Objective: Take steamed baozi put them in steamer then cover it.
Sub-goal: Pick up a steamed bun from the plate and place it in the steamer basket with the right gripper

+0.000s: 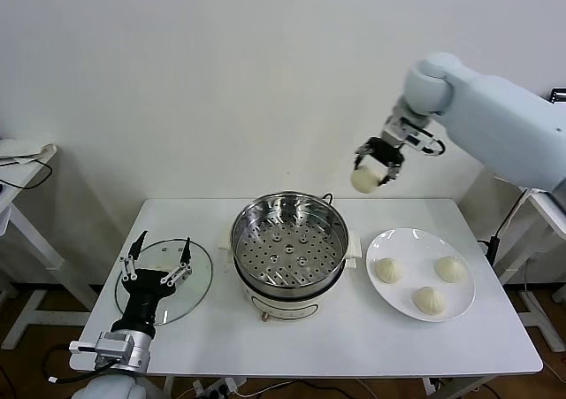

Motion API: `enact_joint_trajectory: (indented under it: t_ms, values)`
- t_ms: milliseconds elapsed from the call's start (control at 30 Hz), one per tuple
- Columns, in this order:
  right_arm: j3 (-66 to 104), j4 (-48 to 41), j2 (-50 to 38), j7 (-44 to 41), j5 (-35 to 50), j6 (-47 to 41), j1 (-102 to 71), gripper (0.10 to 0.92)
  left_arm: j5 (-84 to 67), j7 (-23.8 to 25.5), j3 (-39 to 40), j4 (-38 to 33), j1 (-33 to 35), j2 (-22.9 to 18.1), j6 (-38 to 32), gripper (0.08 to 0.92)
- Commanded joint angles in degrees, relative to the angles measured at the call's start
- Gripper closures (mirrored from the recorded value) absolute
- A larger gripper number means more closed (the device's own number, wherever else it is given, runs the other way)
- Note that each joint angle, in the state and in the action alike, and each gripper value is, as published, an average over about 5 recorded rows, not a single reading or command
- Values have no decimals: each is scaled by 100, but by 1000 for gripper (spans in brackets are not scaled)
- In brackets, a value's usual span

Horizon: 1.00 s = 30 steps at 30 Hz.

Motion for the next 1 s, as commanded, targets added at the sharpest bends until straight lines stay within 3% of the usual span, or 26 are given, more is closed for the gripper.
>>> enact_joint_trajectory:
  t_ms: [33, 533, 1000]
  values:
    - [-558, 252, 885, 28, 51, 725, 369, 371, -15, 6, -99, 9, 10, 11, 2, 177]
    - [271, -617, 1588, 283, -1120, 1464, -1014, 364, -63, 26, -204, 127, -51, 108, -5, 177]
    - [682, -1359, 1815, 542, -1729, 1582, -1498, 365, -71, 31, -241, 132, -37, 124, -23, 177]
